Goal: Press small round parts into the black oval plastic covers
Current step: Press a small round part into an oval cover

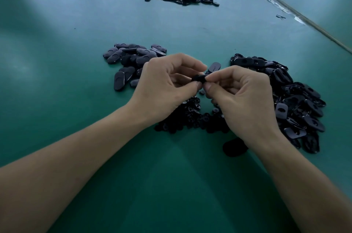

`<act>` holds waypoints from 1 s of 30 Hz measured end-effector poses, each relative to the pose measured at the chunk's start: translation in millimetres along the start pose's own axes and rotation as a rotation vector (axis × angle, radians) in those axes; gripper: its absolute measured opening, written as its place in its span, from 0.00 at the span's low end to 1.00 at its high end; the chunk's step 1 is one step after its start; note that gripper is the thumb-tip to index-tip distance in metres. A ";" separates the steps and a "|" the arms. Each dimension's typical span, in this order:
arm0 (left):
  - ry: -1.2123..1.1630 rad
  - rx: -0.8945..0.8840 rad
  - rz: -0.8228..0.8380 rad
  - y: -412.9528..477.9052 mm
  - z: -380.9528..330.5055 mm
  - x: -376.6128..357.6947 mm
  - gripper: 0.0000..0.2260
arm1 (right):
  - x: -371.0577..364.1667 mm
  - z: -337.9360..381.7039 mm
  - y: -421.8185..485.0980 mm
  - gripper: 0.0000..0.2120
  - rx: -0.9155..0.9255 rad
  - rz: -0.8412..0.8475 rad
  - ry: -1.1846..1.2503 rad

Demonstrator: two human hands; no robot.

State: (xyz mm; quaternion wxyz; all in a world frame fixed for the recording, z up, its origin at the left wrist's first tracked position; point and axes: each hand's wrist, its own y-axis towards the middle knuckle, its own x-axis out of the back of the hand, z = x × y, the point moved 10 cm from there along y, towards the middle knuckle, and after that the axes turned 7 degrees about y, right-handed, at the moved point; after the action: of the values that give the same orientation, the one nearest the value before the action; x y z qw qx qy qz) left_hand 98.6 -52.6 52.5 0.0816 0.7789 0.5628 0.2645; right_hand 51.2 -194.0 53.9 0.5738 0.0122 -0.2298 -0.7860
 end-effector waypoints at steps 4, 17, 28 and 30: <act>0.000 0.009 -0.005 -1.1 0.4 0.0 0.14 | 2.1 -4.8 0.4 0.10 -0.026 -0.030 0.042; 0.073 -0.038 -0.023 -1.4 -4.4 1.2 0.16 | -3.8 4.0 -4.9 0.12 0.037 -0.041 -0.042; -0.016 0.001 -0.003 2.7 2.8 0.9 0.13 | -1.6 8.1 -2.7 0.10 0.056 -0.006 -0.032; -0.033 0.015 0.008 3.0 3.5 0.6 0.13 | -0.6 8.8 -2.7 0.11 0.074 -0.015 -0.095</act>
State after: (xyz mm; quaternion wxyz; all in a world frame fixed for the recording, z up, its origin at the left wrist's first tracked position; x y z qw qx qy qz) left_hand 103.0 -52.5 51.0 0.0840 0.7859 0.5603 0.2479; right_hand 46.5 -189.7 60.6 0.5555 -0.0022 -0.2854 -0.7810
